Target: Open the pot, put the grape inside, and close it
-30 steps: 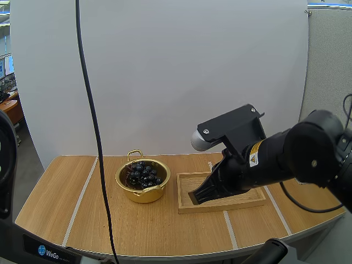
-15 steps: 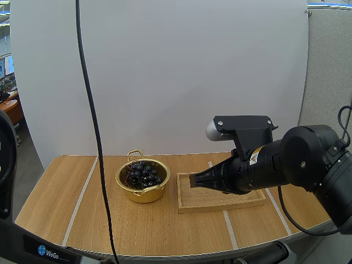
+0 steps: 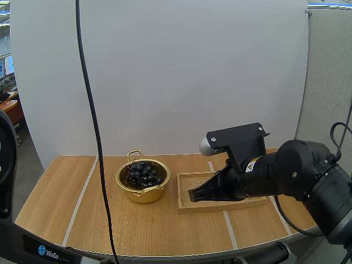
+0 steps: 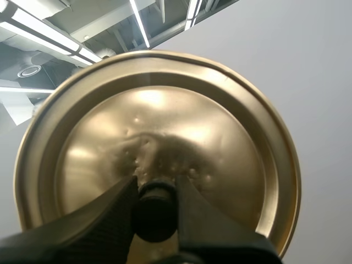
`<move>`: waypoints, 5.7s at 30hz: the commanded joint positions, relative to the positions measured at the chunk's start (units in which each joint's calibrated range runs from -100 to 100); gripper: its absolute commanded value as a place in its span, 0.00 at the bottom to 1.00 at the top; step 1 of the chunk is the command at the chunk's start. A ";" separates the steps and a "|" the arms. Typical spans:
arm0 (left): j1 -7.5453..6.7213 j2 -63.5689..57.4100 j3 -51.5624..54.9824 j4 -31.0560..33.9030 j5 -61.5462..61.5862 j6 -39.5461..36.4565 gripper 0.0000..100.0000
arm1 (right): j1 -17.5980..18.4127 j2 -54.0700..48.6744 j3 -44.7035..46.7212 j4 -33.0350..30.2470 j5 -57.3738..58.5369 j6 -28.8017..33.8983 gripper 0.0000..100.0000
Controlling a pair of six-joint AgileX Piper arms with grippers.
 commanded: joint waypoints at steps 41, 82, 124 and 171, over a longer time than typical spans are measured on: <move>-0.08 -0.37 -0.23 0.47 6.55 -0.68 0.00 | -0.21 -0.60 0.03 1.35 -2.46 -1.53 0.00; -0.08 4.63 52.36 -9.99 11.24 13.33 0.00 | -0.21 -0.60 0.03 1.35 -2.46 -1.53 0.00; -0.08 29.74 64.53 -14.24 10.49 20.50 0.00 | -0.21 -0.60 0.03 1.35 -2.46 -1.53 0.00; -0.08 33.53 66.85 -12.65 4.49 20.79 0.00 | -0.21 -0.60 0.03 1.35 -2.46 -1.53 0.00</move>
